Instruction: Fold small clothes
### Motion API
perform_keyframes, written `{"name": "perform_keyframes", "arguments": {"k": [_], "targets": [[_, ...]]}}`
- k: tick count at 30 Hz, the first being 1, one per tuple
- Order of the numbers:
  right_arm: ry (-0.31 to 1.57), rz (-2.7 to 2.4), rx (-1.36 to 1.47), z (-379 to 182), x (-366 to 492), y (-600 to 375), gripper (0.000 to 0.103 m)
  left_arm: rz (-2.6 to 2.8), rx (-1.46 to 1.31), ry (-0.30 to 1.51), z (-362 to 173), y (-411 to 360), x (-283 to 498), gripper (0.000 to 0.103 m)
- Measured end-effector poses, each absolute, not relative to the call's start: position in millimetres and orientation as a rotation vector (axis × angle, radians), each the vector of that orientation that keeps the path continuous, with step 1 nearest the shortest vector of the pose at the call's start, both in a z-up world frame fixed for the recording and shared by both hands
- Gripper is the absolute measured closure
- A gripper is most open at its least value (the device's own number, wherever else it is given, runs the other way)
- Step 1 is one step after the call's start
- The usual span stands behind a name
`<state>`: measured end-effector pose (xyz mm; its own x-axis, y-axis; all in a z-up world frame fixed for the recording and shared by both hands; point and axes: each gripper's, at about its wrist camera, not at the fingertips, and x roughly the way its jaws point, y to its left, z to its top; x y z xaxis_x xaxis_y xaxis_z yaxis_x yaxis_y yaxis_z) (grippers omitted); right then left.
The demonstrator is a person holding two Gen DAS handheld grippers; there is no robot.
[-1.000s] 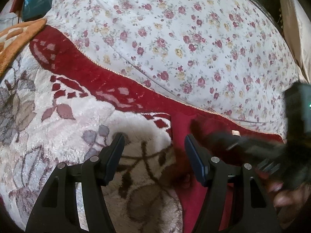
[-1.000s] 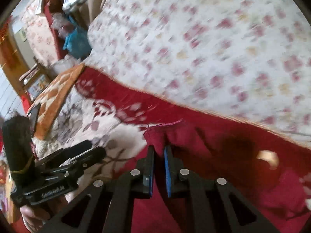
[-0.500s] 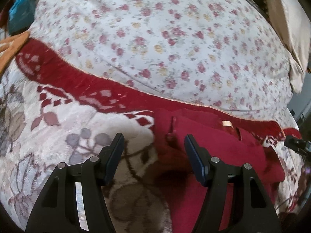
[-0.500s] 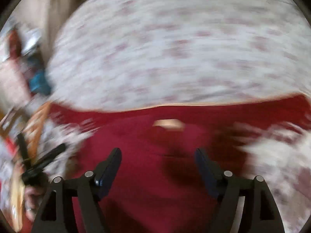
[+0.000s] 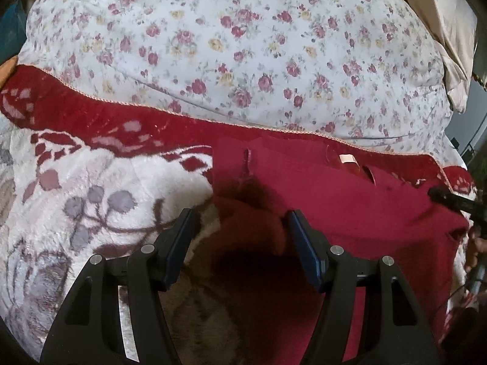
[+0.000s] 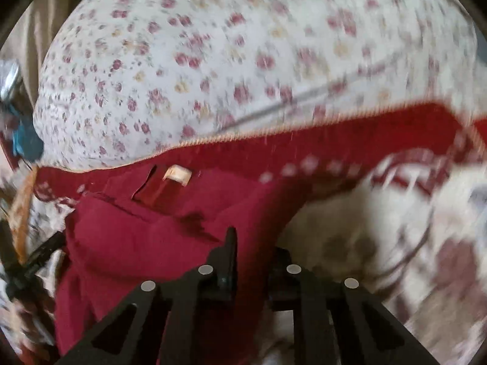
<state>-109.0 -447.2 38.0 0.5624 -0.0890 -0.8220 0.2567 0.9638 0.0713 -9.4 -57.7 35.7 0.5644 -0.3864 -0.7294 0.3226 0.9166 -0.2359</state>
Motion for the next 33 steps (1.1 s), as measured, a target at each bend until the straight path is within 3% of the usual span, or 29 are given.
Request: {"name": "perform_keyframes", "arguments": {"k": [2,6,8,9,14,19,25,29,33], "targets": [[0.981,-0.249,0.086,22.3,-103.3,-443.9,0.090,-0.415,-0.057,0.889,32.1,-61.3,-9.8,0.039],[1.028,-0.244,0.199,7.2,-112.4,-461.5,0.088,-0.414,-0.064,0.896,32.3,-59.6,-10.1,0.039],[1.003,-0.289,0.291,21.8,-126.6,-478.0,0.060,-0.410,-0.082,0.884,35.5,-56.4,-11.1,0.039],[0.978,-0.302,0.317,31.9,-136.2,-481.2,0.057,-0.409,-0.084,0.879,37.1,-55.7,-11.7,0.039],[0.899,-0.155,0.295,68.4,-156.5,-444.9,0.057,-0.417,-0.075,0.854,42.2,-57.4,-14.9,0.039],[1.106,-0.156,0.034,19.4,-156.2,-392.3,0.063,-0.434,-0.062,0.907,33.5,-60.3,-13.5,0.039],[1.037,-0.166,0.254,49.4,-197.3,-419.0,0.063,-0.455,-0.077,0.947,31.2,-55.8,-30.0,0.039],[1.011,-0.078,0.363,64.2,-234.8,-417.2,0.044,-0.484,-0.085,0.990,36.6,-45.3,-62.6,0.039],[1.035,-0.030,0.411,36.4,-249.9,-394.0,0.044,-0.476,-0.079,0.982,41.3,-32.0,-98.0,0.039]]}}
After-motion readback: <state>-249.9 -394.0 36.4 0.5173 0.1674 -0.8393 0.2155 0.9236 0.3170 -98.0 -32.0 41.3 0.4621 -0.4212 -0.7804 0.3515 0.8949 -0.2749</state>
